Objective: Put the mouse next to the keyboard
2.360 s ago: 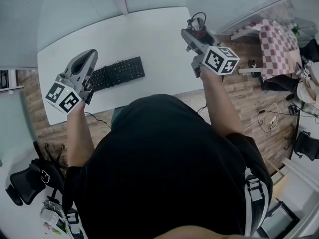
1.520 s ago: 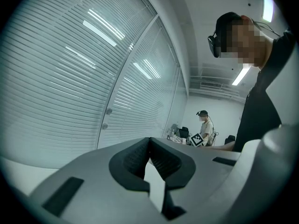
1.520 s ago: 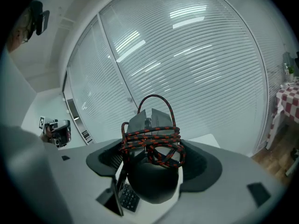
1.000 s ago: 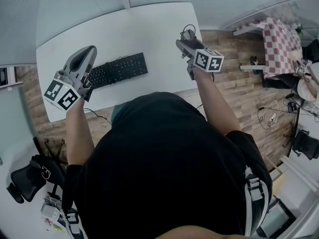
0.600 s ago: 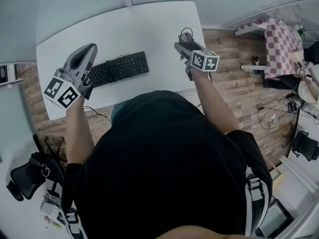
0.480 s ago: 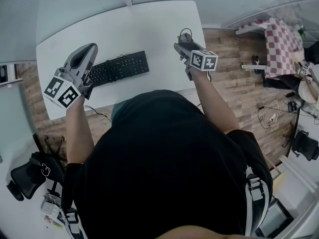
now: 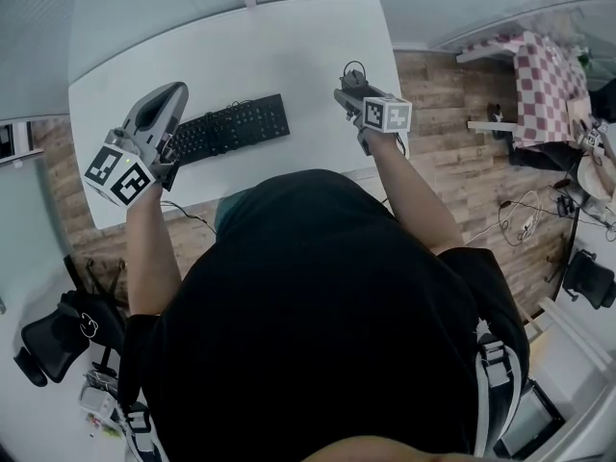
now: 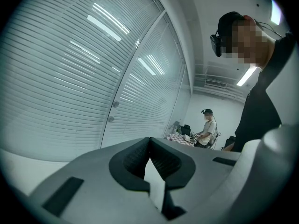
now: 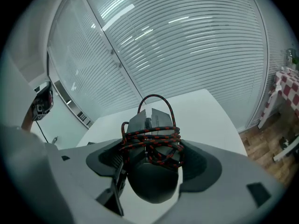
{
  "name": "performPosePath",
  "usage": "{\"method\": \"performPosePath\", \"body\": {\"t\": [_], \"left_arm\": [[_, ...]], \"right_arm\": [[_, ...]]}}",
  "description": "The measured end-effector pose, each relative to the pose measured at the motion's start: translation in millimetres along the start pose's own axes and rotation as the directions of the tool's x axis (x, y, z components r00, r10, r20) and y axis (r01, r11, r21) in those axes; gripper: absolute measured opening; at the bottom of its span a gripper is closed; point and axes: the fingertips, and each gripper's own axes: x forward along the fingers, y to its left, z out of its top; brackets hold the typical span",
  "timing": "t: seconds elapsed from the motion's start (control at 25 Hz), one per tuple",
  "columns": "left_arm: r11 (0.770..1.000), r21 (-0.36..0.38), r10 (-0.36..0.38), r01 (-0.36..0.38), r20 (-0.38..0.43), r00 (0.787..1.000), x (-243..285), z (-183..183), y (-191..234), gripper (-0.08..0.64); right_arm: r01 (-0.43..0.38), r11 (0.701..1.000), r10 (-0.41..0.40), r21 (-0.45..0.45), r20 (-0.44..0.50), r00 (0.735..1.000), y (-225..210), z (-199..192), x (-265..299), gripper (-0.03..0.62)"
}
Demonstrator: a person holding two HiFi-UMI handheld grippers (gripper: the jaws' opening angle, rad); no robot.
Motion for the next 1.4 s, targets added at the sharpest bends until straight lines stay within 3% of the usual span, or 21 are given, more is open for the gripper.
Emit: {"method": "performPosePath", "body": {"t": [0.52, 1.4], "left_arm": [[1.0, -0.025, 0.005, -0.005, 0.005, 1.0, 1, -3, 10, 0.021], [0.998, -0.053, 0.013, -0.014, -0.023, 1.0, -1, -15, 23, 0.021]], "right_arm": [[0.014, 1.0, -0.014, -0.003, -0.108, 0.994, -2, -34, 35, 0.393], [0.08, 0.997, -0.08, -0.008, -0.213, 0.974, -21, -67, 66, 0.393]]}}
